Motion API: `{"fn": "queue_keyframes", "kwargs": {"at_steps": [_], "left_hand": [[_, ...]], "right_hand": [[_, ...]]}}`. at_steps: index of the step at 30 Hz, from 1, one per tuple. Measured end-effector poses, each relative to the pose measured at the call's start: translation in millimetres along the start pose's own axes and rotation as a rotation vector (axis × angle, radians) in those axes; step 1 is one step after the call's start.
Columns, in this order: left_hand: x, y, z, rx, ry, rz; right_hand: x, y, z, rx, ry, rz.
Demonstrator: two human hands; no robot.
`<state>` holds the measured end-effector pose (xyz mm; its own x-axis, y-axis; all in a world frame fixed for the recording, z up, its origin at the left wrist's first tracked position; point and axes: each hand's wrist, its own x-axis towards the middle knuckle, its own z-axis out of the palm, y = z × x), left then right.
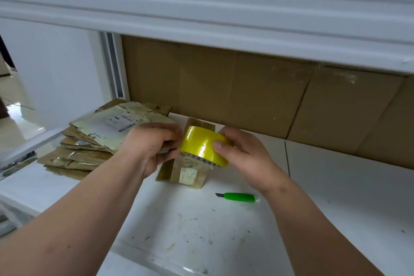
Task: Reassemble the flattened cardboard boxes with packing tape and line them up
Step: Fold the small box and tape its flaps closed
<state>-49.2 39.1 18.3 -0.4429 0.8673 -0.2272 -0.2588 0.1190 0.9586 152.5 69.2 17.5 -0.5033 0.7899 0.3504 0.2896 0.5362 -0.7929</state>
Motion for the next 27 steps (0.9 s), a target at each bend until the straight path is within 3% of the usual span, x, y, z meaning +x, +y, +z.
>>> {"fn": "queue_keyframes", "kwargs": {"at_steps": [7, 14, 18, 27], "left_hand": [[-0.6, 8.2, -1.9, -0.144, 0.189, -0.019], [-4.4, 3.2, 13.7, -0.069, 0.212, 0.062], [-3.6, 5.7, 6.8, -0.059, 0.317, 0.124], [8.5, -21.9, -4.2, 0.060, 0.332, 0.086]], "right_hand": [[19.1, 9.1, -15.1, 0.011, -0.086, 0.002], [29.2, 22.7, -40.1, 0.050, -0.106, 0.089], [29.3, 34.5, -56.4, -0.090, -0.107, 0.143], [33.1, 57.8, -51.9, -0.303, -0.277, 0.309]]}}
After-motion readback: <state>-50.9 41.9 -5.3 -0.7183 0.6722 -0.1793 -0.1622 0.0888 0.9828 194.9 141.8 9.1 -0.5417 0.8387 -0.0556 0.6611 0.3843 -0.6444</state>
